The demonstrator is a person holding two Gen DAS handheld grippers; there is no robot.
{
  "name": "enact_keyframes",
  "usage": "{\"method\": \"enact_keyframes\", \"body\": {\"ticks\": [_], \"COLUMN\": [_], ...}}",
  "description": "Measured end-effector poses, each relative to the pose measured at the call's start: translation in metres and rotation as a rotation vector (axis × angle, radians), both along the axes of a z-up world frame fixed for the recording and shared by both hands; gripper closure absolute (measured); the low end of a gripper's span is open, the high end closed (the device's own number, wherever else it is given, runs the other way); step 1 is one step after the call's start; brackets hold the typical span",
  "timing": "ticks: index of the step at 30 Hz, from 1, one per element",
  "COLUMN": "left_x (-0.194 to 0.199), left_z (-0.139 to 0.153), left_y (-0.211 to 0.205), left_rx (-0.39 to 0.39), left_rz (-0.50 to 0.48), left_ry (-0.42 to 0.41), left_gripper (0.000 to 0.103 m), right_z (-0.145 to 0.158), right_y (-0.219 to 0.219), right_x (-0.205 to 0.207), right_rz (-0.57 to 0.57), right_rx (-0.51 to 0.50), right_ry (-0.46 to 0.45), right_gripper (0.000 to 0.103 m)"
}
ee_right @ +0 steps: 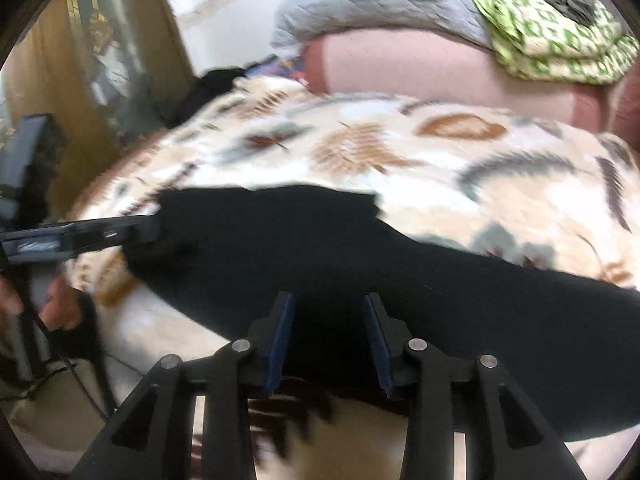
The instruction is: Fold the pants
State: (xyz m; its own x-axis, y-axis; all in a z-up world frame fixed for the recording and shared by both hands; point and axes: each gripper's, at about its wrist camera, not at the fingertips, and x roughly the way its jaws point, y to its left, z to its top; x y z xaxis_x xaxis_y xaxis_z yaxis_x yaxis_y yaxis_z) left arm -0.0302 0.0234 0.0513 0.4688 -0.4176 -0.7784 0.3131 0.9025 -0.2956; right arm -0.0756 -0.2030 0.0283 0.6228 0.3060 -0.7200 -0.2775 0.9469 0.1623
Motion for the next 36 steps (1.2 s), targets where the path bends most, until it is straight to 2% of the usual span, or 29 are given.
{"method": "enact_keyframes", "body": {"ticks": [2,5,8,14,19,21,26,29,36], "left_x": [-0.003,-0.006,-0.007,-0.007,-0.009,-0.008,-0.008,-0.009,-0.007], "left_z": [-0.011,-0.023,-0.02,-0.005,-0.003,-0.007,-0.009,-0.002,0.013], "left_y": [-0.006,-0.009,-0.012,-0.014,-0.019,-0.021,-0.028,-0.034,-0.066], "left_rx": [0.028,0.069,0.084,0.046,0.07,0.085,0.119,0.11,0.089], "left_rz": [0.002,0.016,0.025,0.056,0.066,0.07,0.075,0.067,0.014], "left_ry": [0.001,-0.003,-0.016,-0.028,-0.044,-0.037,-0.031,-0.049,-0.082], "left_gripper": [0.032,0.032,0.032,0.032,0.032,0.032,0.032,0.032,0.021], "right_z": [-0.012,-0.012,-0.004,0.009,-0.003,-0.015,-0.001,0.01,0.023], "right_y": [-0.006,-0.012,-0.015,-0.016,-0.018,-0.023,-0.029,-0.04,-0.085], "right_x": [0.002,-0.001,-0.003,-0.012,-0.009,-0.005,-0.015,-0.023,-0.042], "right_rz": [-0.027,-0.039,-0.053,-0.066,-0.084,-0.099,-0.118,-0.141,-0.232], "right_rx": [-0.019,0.004,0.017,0.046,0.038,0.041,0.046,0.051,0.062], "right_ry": [0.037,0.033,0.02,-0.016,0.018,0.067,0.034,0.006,-0.006], "right_gripper": [0.065,0.066,0.066,0.057,0.057,0.057,0.056,0.049,0.047]}}
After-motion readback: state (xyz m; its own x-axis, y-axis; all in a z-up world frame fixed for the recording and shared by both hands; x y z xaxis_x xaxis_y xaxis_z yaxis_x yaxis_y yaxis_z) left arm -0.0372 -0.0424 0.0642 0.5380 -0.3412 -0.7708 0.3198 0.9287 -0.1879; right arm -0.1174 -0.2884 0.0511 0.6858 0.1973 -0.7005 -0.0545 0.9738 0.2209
